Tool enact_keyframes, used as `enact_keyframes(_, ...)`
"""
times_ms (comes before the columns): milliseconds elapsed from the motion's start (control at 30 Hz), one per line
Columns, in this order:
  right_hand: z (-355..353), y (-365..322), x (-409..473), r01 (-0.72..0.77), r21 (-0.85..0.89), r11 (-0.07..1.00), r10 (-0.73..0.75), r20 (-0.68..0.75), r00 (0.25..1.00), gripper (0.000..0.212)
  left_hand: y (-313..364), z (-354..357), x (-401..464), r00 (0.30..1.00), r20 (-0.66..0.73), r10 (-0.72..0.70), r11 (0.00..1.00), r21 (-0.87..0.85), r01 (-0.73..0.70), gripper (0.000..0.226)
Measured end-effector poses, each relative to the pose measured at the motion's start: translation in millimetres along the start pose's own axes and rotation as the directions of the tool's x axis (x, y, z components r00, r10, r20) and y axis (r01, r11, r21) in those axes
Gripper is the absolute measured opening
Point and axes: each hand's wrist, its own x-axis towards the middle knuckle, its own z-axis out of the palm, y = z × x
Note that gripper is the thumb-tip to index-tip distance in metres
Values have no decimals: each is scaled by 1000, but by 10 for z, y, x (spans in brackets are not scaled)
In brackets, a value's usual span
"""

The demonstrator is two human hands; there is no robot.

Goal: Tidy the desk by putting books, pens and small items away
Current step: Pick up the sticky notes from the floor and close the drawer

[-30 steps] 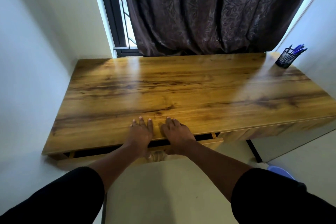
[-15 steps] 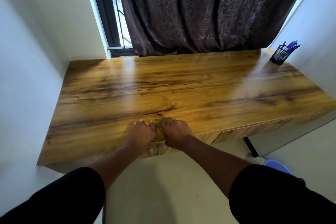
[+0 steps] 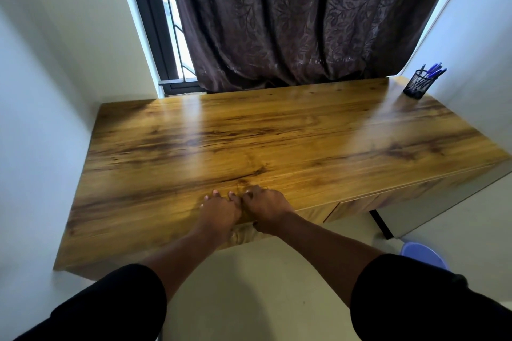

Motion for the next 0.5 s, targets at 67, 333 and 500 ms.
enact_keyframes(67, 3, 1, 0, 2, -4, 1000, -2, -4, 1000, 74, 3, -11, -12, 1000, -7, -1, 1000, 24, 1, 97)
enact_keyframes(333, 91, 31, 19, 22, -12, 1000, -23, -48, 999, 76, 10, 32, -25, 999, -42, -1, 999, 38, 2, 94)
enact_keyframes(500, 171, 98, 45, 60, 7, 998, -59, -65, 996, 74, 22, 86, 23, 997, -65, -31, 999, 31, 33, 96)
